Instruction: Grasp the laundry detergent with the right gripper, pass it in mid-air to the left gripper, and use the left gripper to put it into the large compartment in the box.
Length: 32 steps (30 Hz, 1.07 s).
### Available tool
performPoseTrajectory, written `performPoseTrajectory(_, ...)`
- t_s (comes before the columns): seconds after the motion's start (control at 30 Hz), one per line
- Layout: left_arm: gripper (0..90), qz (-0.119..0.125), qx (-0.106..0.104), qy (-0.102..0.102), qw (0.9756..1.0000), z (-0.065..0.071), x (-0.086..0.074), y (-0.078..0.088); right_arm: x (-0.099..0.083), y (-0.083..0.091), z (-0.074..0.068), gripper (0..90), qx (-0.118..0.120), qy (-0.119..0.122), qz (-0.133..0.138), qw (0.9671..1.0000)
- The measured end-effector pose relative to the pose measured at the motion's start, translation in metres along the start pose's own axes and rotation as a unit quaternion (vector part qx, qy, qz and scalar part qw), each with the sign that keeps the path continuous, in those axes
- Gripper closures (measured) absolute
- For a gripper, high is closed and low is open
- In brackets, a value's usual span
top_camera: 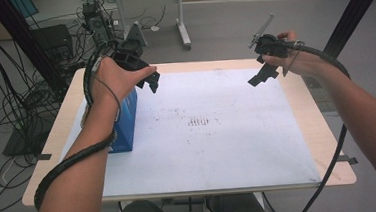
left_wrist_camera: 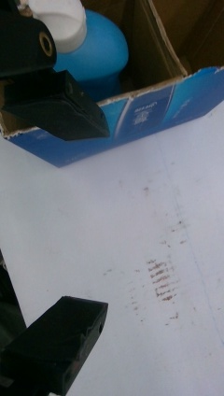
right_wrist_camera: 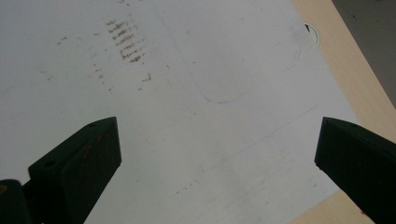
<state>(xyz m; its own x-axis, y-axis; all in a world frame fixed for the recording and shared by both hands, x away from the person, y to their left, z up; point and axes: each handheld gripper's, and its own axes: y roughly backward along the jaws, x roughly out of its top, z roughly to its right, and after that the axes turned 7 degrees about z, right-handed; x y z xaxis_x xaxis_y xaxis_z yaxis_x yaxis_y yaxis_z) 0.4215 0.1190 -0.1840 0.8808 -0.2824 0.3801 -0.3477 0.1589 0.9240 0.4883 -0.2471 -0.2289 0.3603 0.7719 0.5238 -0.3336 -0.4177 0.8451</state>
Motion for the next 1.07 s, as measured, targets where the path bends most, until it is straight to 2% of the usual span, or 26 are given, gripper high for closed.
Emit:
performPoseTrajectory(0.33, 14.4, 0.006, -0.015, -0.012, 0.9998, 0.009, -0.001, 0.002, 0.006, -0.001, 0.003, 0.4, -0.003, -0.006, -0.012, 0.9999)
performPoseTrajectory(0.63, 14.5, -0.001, -0.016, -0.015, 0.9998, 0.011, -0.001, -0.003, 0.005, -0.002, 0.001, 0.4, 0.004, -0.012, -0.009, 0.9999)
performPoseTrajectory(1.07, 14.5, 0.000, -0.019, -0.020, 0.9996, 0.016, 0.002, -0.003, 0.001, 0.000, 0.002, 0.4, -0.002, -0.012, -0.015, 0.9998)
